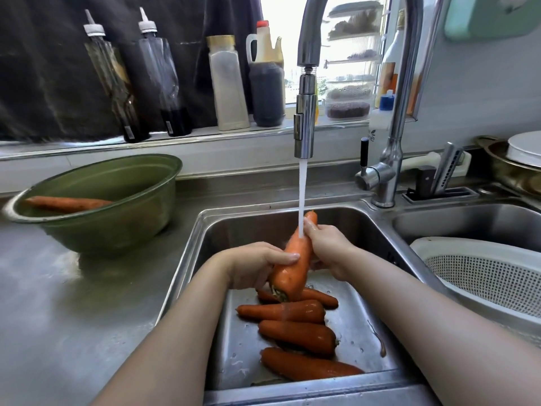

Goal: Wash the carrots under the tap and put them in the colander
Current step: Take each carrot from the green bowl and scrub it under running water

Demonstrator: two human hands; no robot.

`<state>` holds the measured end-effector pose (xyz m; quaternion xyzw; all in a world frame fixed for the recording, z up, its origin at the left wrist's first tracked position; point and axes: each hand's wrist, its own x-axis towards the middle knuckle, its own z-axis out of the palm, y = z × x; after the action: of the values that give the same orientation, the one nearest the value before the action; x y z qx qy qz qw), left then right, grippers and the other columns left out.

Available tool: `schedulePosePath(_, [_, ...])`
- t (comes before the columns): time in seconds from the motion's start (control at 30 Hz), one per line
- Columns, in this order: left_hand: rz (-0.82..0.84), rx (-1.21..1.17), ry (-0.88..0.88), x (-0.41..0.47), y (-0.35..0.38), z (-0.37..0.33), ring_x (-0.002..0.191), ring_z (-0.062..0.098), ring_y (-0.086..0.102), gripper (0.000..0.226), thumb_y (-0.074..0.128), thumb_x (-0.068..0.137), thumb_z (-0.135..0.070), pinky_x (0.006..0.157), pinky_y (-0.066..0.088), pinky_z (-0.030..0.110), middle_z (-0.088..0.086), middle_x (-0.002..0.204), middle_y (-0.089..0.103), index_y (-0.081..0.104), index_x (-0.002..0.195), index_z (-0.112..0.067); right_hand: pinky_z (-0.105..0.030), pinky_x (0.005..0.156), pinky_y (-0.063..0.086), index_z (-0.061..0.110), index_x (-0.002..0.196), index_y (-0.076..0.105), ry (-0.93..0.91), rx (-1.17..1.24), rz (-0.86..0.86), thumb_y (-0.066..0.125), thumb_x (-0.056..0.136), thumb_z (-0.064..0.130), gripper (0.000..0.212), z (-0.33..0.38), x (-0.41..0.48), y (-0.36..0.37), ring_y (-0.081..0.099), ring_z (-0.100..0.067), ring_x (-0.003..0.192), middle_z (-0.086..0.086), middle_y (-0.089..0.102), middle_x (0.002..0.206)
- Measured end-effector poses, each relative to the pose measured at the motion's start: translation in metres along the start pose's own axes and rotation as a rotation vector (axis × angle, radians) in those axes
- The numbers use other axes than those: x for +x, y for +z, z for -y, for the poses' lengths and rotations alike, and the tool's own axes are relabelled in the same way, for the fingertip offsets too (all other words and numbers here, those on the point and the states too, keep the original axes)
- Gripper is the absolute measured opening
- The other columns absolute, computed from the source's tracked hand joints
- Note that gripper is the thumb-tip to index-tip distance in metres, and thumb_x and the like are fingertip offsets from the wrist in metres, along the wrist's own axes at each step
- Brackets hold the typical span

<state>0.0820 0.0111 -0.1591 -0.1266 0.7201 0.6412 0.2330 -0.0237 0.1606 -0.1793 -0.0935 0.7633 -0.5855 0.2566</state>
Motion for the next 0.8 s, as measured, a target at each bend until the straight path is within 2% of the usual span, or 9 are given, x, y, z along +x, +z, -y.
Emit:
schedulePosePath(0.07, [-0.047,0.037,0.009,0.001,-0.003,0.002,0.121,0.036,0.067,0.058,0.070,0.091,-0.036,0.108,0.051,0.053,0.021,0.129,0.070,0.057,0.137,-0.003,-0.047,0.082,0.055,0.015,0.138,0.060,0.034,0.028,0.137,0.052,0.105,0.046,0.046,-0.001,-0.001,-0.007,0.066,-0.033,0.099,-0.013,0.067,0.124])
schedulePosePath(0.13, [-0.066,0.044,0.009,0.001,-0.008,0.005,0.121,0.036,0.067,0.057,0.070,0.091,-0.034,0.109,0.049,0.054,0.019,0.130,0.069,0.057,0.139,-0.006,-0.054,0.094,0.054,0.013,0.135,0.061,0.042,0.050,0.255,0.061,0.103,0.033,0.038,0.000,-0.006,-0.012,0.066,-0.033,0.106,-0.013,0.067,0.125])
schedulePosePath(0.2, [-0.057,0.025,0.013,0.001,-0.010,0.006,0.121,0.035,0.067,0.062,0.073,0.088,-0.036,0.109,0.049,0.054,0.018,0.131,0.069,0.056,0.140,-0.008,-0.054,0.099,0.052,0.015,0.126,0.068,-0.001,0.033,0.245,0.064,0.102,0.028,0.028,0.002,-0.009,-0.011,0.067,-0.033,0.107,-0.012,0.071,0.119])
schedulePosePath(0.37, [-0.037,-0.005,0.028,0.003,-0.011,0.004,0.123,0.034,0.066,0.076,0.078,0.082,-0.041,0.110,0.048,0.055,0.017,0.133,0.068,0.052,0.144,-0.007,-0.036,0.073,0.049,0.016,0.125,0.064,-0.018,-0.034,-0.028,0.047,0.106,0.053,0.045,0.008,-0.010,0.005,0.065,-0.025,0.093,-0.011,0.071,0.116])
schedulePosePath(0.47, [-0.059,0.016,0.029,0.002,-0.010,0.003,0.121,0.033,0.067,0.077,0.081,0.082,-0.041,0.108,0.050,0.054,0.017,0.133,0.067,0.051,0.145,-0.008,-0.034,0.064,0.050,0.012,0.128,0.062,-0.017,-0.015,-0.013,0.048,0.106,0.051,0.047,0.007,-0.009,0.001,0.063,-0.023,0.083,-0.010,0.068,0.103])
schedulePosePath(0.53, [-0.109,0.020,0.029,0.001,-0.012,0.005,0.120,0.034,0.067,0.074,0.078,0.081,-0.039,0.107,0.051,0.054,0.017,0.132,0.067,0.051,0.143,-0.009,-0.043,0.077,0.059,0.010,0.128,0.063,-0.036,0.031,0.124,0.058,0.105,0.039,0.038,0.006,-0.010,-0.006,0.068,-0.026,0.083,-0.010,0.069,0.096])
schedulePosePath(0.6, [-0.125,-0.009,0.035,0.000,-0.015,0.007,0.120,0.036,0.068,0.070,0.080,0.083,-0.038,0.107,0.050,0.056,0.019,0.131,0.068,0.052,0.141,-0.009,-0.054,0.097,0.057,0.010,0.128,0.063,-0.045,0.031,0.215,0.066,0.101,0.031,0.035,0.003,-0.008,-0.012,0.072,-0.033,0.100,-0.015,0.073,0.110])
schedulePosePath(0.63, [-0.116,-0.022,0.033,0.000,-0.016,0.007,0.120,0.036,0.067,0.070,0.080,0.083,-0.039,0.107,0.051,0.056,0.019,0.131,0.068,0.052,0.140,-0.009,-0.055,0.101,0.055,0.010,0.129,0.062,-0.040,0.029,0.209,0.068,0.100,0.031,0.037,0.001,-0.006,-0.012,0.072,-0.034,0.104,-0.016,0.072,0.115])
schedulePosePath(0.8, [-0.077,-0.058,0.033,-0.001,-0.010,0.003,0.113,0.036,0.070,0.051,0.065,0.098,-0.038,0.097,0.057,0.050,0.020,0.129,0.069,0.052,0.138,-0.008,-0.052,0.094,0.059,0.012,0.125,0.062,-0.034,-0.044,-0.030,0.049,0.105,0.054,0.048,0.004,-0.005,0.007,0.070,-0.033,0.100,-0.015,0.071,0.109])
